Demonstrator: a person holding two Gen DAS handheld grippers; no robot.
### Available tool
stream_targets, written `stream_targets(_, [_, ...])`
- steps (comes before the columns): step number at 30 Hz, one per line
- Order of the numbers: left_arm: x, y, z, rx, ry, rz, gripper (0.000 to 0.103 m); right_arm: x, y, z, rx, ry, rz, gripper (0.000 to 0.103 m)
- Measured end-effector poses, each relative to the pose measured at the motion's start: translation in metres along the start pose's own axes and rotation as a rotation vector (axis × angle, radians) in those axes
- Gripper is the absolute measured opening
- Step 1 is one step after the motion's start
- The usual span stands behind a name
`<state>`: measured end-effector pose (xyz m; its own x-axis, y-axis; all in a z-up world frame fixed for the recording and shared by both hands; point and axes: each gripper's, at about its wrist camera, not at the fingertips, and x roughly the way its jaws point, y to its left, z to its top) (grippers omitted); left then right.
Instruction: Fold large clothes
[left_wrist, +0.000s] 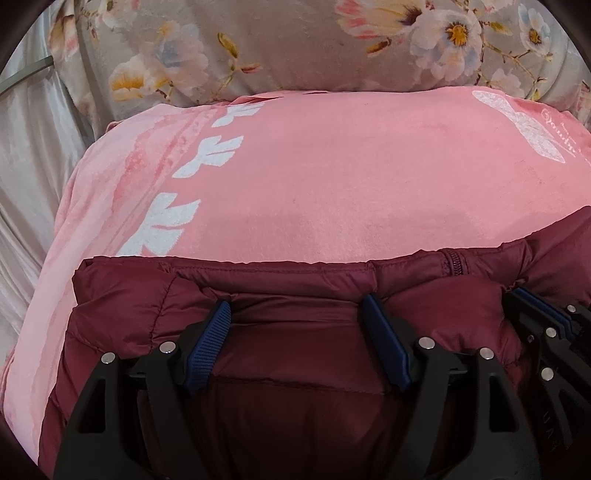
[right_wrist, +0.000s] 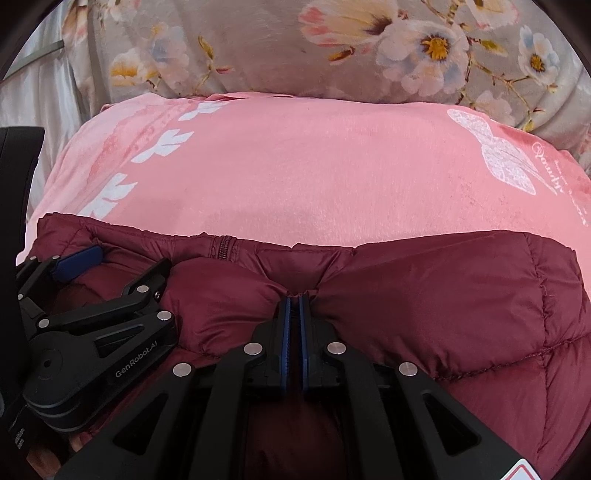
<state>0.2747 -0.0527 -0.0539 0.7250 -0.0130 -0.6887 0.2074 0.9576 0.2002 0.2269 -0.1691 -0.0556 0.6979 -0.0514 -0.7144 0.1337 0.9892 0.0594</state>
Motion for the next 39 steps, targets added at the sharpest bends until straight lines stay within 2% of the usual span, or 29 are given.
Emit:
stream_targets(4, [0.001, 0.001, 0.0, -0.01, 0.005, 0.016, 0.079, 0.0, 0.0, 0.0, 0.0, 0.002, -0.003, 0.003])
stream_targets(7, [-0.003, 0.01, -0.001, -0.038, 0.015, -0.023, 0.081, -0.002, -0.002, 0.001, 0.014, 0.014, 0.012, 0.003])
stream_targets(8, [-0.007, 0.017, -0.003, -0.057, 0.028, -0.04, 0.081, -0.008, -0.003, 0.0, 0.026, 0.024, 0.007, 0.004])
stream_targets(9, [-0.018, 0.027, -0.008, -0.086, 0.047, -0.066, 0.081, -0.023, -0.004, -0.004, 0.057, 0.027, 0.025, 0.012])
stream_targets(11, [-0.049, 0.052, -0.025, -0.145, 0.045, -0.132, 0.084, -0.056, -0.001, -0.016, 0.096, -0.003, 0.097, 0.016])
stream_targets(12, [-0.062, 0.061, -0.033, -0.168, 0.038, -0.139, 0.09, -0.067, 0.001, -0.021, 0.095, -0.008, 0.116, 0.016])
stream_targets(14, [-0.09, 0.089, -0.056, -0.225, 0.019, -0.144, 0.092, -0.092, 0.01, -0.036, 0.087, -0.034, 0.128, 0.016])
stream_targets(18, [-0.109, 0.131, -0.094, -0.323, 0.061, -0.164, 0.092, -0.114, 0.018, -0.059, 0.116, -0.04, 0.178, 0.016])
stream_targets(20, [-0.116, 0.146, -0.11, -0.353, 0.061, -0.143, 0.092, -0.119, 0.023, -0.069, 0.128, -0.029, 0.198, 0.016])
stream_targets(23, [-0.123, 0.165, -0.131, -0.402, 0.065, -0.082, 0.092, -0.114, 0.035, -0.08, 0.106, 0.0, 0.19, 0.016])
stream_targets(29, [-0.114, 0.205, -0.169, -0.652, 0.137, -0.175, 0.092, -0.097, 0.047, -0.096, 0.073, 0.011, 0.124, 0.016])
stream_targets(31, [-0.106, 0.209, -0.175, -0.696, 0.159, -0.231, 0.092, -0.095, 0.05, -0.098, 0.058, 0.0, 0.103, 0.016])
stream_targets(33, [-0.098, 0.207, -0.176, -0.712, 0.159, -0.256, 0.098, -0.094, 0.052, -0.1, 0.053, -0.016, 0.086, 0.016])
stream_targets(36, [-0.095, 0.191, -0.17, -0.669, 0.15, -0.242, 0.098, -0.093, 0.051, -0.101, 0.051, -0.02, 0.084, 0.016])
stream_targets(38, [-0.095, 0.184, -0.165, -0.669, 0.15, -0.289, 0.088, -0.093, 0.048, -0.101, 0.062, -0.019, 0.098, 0.016])
stream_targets(39, [-0.096, 0.18, -0.161, -0.666, 0.159, -0.311, 0.072, -0.095, 0.046, -0.101, 0.069, -0.019, 0.108, 0.016])
